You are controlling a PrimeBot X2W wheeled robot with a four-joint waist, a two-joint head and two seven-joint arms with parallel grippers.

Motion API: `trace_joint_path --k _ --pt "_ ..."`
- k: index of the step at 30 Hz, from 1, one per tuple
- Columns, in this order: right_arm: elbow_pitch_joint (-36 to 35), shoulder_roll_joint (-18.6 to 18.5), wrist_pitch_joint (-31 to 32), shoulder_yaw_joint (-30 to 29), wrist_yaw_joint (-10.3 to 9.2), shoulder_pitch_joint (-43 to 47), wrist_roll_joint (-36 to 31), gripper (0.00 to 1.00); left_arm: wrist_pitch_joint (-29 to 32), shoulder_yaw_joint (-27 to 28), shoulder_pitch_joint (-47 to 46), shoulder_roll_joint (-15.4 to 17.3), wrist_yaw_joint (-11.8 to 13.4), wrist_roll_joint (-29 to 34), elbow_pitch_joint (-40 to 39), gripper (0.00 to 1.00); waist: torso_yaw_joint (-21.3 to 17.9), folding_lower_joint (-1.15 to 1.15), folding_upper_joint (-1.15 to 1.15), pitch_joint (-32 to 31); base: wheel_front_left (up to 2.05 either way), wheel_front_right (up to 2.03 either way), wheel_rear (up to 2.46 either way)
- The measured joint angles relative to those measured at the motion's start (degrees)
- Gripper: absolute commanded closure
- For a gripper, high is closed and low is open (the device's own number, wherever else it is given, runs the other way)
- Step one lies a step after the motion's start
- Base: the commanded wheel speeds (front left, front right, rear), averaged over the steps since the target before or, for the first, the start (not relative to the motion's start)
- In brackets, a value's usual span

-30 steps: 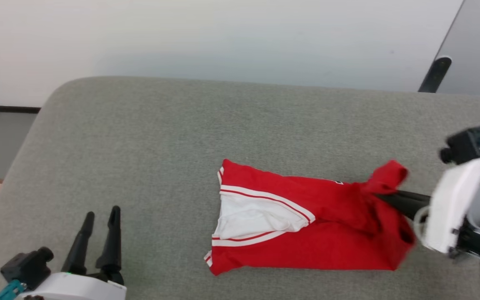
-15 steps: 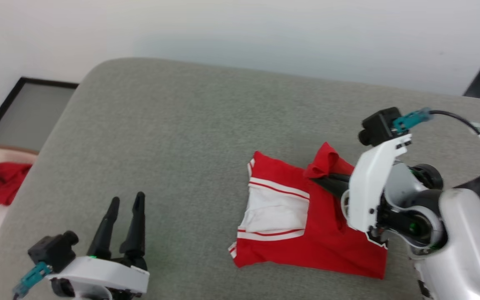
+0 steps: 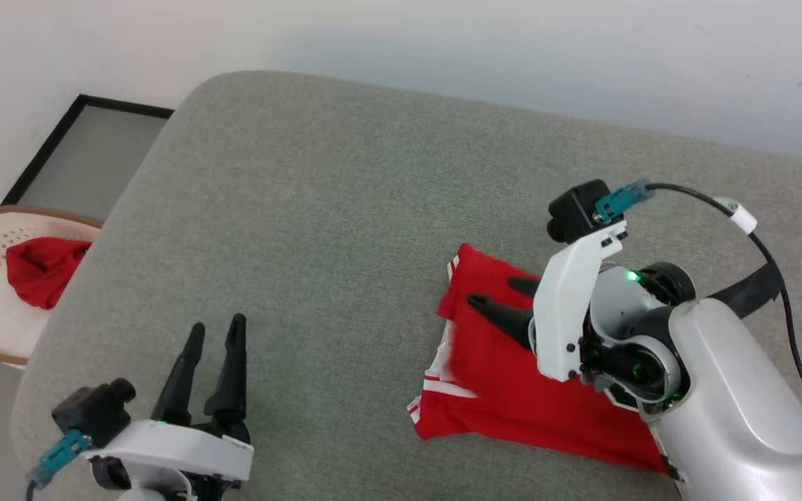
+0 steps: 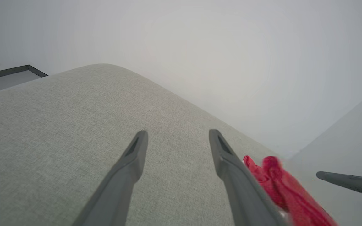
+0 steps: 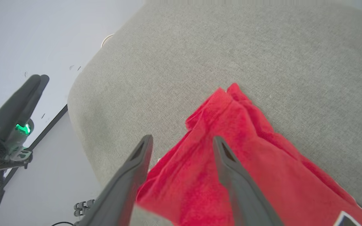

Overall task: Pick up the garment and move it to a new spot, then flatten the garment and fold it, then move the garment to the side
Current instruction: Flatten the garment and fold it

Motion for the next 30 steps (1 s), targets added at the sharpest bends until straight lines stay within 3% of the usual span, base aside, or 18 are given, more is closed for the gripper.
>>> trace_joint_path --k 8,14,17,23,30 --pt "-2.68 -2.02 -2.38 2.87 0.0 -1.76 2.98 0.0 -0.12 1.2 0.23 0.3 -0.01 0.08 -0.74 0.0 -1.75 0.0 0.0 -0.54 0.0 0.0 0.0" --pt "-8.89 -7.53 -7.98 6.28 0.0 -1.91 4.57 0.0 -0.12 2.56 1.42 1.21 -0.02 1.24 -1.16 0.0 -4.24 0.0 0.0 -1.17 0.0 0.0 0.0" --pt "-11.46 -11.46 -13.71 7.54 0.0 -1.38 4.01 0.0 -0.12 3.2 2.39 1.66 -0.05 1.91 -1.41 0.0 -5.86 0.0 0.0 -1.55 0.0 0.0 0.0" --pt "-13.06 -18.58 -30.97 8.24 0.0 1.29 -0.91 0.0 -0.12 3.93 3.28 2.07 -0.07 4.02 -1.69 0.0 -9.47 0.0 0.0 -2.22 0.0 0.0 0.0" --pt "-8.78 -21.07 -49.78 5.25 0.0 8.03 -7.72 0.0 -0.12 5.14 4.59 2.26 0.01 6.86 -1.93 0.0 -13.74 0.0 0.0 -3.08 0.0 0.0 0.0"
